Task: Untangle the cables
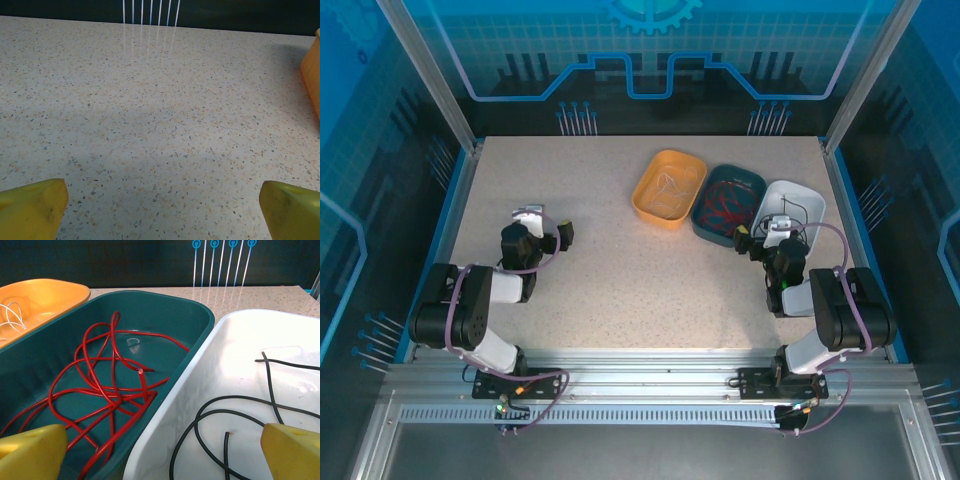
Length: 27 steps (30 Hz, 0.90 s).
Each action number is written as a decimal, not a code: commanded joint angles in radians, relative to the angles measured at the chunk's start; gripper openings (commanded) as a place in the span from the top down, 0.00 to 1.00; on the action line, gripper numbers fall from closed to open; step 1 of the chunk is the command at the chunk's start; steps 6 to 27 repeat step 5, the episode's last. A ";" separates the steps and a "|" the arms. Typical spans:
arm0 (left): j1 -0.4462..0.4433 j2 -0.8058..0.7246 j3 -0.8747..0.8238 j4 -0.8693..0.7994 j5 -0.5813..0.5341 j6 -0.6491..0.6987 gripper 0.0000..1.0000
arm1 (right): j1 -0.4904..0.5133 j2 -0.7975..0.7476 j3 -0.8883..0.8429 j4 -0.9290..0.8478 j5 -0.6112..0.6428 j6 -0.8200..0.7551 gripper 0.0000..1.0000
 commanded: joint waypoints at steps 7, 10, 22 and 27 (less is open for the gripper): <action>0.008 -0.004 0.009 -0.002 -0.010 -0.002 0.01 | 0.000 -0.003 0.014 0.019 -0.011 -0.003 0.00; 0.008 -0.004 0.009 -0.002 -0.010 -0.002 0.01 | 0.000 -0.003 0.014 0.019 -0.011 -0.003 0.00; 0.008 -0.004 0.009 -0.002 -0.010 -0.002 0.01 | 0.000 -0.003 0.014 0.019 -0.011 -0.003 0.00; 0.008 -0.004 0.009 -0.002 -0.010 -0.002 0.01 | 0.000 -0.003 0.014 0.019 -0.011 -0.003 0.00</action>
